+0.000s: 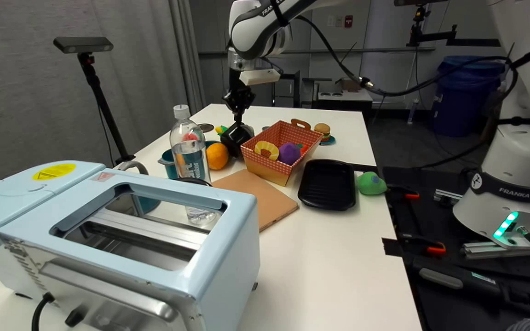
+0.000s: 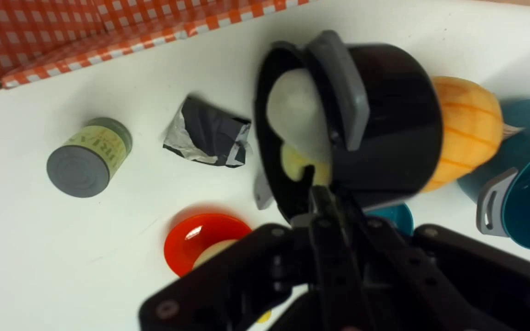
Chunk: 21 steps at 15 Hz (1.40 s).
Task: Put the pineapple plush toy on the counter then put the banana plush toy in the box
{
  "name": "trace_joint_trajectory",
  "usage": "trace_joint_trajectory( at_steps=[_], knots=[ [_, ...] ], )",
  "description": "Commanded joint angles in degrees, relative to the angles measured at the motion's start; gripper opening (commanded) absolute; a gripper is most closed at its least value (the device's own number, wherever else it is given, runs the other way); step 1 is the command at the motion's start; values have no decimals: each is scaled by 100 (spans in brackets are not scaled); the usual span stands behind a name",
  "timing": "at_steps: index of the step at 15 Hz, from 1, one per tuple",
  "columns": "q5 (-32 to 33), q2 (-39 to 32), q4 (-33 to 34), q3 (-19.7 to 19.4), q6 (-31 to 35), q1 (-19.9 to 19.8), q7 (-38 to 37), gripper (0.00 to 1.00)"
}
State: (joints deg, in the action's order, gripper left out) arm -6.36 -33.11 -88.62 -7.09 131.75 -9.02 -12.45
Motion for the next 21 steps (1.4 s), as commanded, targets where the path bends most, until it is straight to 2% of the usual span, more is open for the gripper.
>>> trace_joint_trajectory(
  at_steps=[1, 14, 21],
  knots=[
    [8, 396, -362, 3, 89, 56, 45, 2],
    [48, 1253, -989, 105, 88, 316, 30, 2],
    [-2, 2008, -1785, 225, -3, 513, 51, 2]
  ],
)
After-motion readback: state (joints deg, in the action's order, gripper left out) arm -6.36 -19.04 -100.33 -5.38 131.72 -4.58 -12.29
